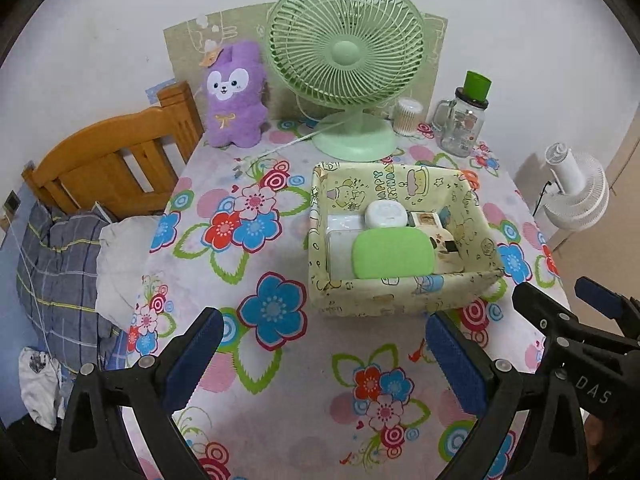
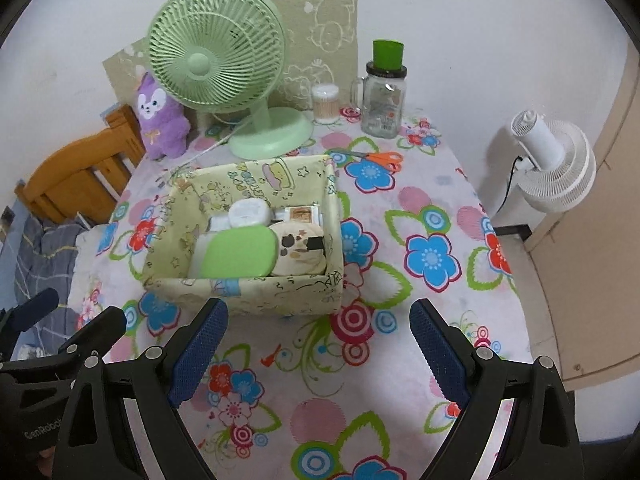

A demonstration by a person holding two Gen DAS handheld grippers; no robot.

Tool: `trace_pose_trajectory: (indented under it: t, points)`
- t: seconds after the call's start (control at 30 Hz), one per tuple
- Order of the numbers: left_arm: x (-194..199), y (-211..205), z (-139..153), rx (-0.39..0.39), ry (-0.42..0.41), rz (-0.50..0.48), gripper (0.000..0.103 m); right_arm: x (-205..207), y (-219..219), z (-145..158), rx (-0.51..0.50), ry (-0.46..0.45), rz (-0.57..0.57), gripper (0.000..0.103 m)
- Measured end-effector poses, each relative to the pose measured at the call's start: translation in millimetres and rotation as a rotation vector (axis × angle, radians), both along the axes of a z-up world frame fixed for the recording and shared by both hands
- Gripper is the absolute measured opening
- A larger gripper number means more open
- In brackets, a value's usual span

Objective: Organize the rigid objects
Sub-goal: 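Withdraw both tools upward away from the box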

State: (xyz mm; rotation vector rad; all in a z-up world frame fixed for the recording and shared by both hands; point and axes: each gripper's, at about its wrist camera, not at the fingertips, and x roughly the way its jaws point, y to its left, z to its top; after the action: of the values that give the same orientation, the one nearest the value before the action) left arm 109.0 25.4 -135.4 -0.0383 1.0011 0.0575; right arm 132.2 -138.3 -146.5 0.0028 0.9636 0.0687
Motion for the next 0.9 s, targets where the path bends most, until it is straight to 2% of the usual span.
trace_pose_trajectory:
  t: [0.2, 0.47, 0.67, 0.77, 0.9]
  points:
    - [-13, -3, 23, 0.012, -0.053, -0.016, 0.102, -16, -1, 21, 0.013, -0.029, -0.005, 0.094]
    - [-21, -11, 63, 0.032, -0.103, -0.037, 0.102, -32, -3, 67, -0.032, -0.130, -0.032, 0.094]
    - [-22, -15, 84, 0.044, -0.100, -0.028, 0.103, -36, -11, 91, 0.002, -0.127, -0.064, 0.094]
    - [-26, -15, 93, 0.052, -0.102, -0.016, 0.103, -36, -13, 98, 0.027, -0.104, -0.045, 0.094]
    - [-32, -19, 106, 0.048, -0.122, -0.027, 0.103, -41, -13, 110, 0.010, -0.124, -0.059, 0.094]
